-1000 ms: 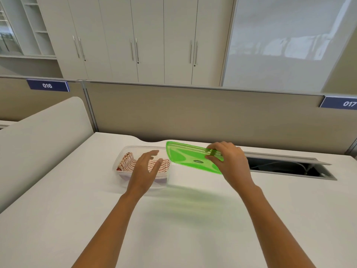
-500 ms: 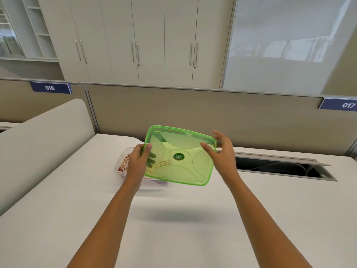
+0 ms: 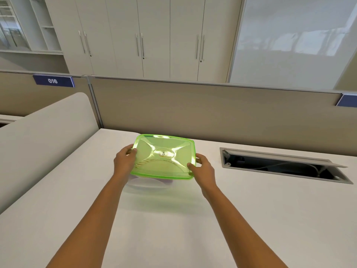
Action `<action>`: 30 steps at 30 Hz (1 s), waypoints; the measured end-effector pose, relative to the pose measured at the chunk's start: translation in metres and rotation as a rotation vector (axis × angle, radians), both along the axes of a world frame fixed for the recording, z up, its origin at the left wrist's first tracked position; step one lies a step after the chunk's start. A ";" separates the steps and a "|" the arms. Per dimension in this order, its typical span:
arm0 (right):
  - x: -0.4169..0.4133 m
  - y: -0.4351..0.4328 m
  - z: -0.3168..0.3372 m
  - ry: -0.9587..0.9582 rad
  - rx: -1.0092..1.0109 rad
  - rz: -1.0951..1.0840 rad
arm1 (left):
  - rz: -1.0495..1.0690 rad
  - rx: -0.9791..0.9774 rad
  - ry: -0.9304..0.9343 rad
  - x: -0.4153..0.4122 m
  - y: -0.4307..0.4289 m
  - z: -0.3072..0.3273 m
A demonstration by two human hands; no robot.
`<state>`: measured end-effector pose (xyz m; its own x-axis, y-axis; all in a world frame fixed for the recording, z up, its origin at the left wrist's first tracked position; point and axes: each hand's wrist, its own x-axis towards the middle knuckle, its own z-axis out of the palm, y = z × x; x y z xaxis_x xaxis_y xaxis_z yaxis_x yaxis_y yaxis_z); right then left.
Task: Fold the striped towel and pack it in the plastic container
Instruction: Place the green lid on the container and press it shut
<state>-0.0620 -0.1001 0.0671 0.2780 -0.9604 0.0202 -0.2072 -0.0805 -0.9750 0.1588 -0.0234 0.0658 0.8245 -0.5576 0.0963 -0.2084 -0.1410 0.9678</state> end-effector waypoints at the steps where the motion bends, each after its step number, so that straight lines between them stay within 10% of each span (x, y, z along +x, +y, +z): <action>1: 0.004 -0.001 0.000 0.043 -0.020 0.006 | 0.007 0.032 -0.034 0.005 0.000 -0.001; 30: 0.068 -0.018 -0.020 0.270 -0.015 0.052 | 0.123 0.255 -0.001 0.071 -0.013 -0.025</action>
<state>0.0055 -0.1180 0.0466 0.3237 -0.9450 -0.0474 -0.4547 -0.1114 -0.8837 0.2294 -0.0362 0.0411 0.8874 -0.4598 -0.0336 -0.1753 -0.4039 0.8978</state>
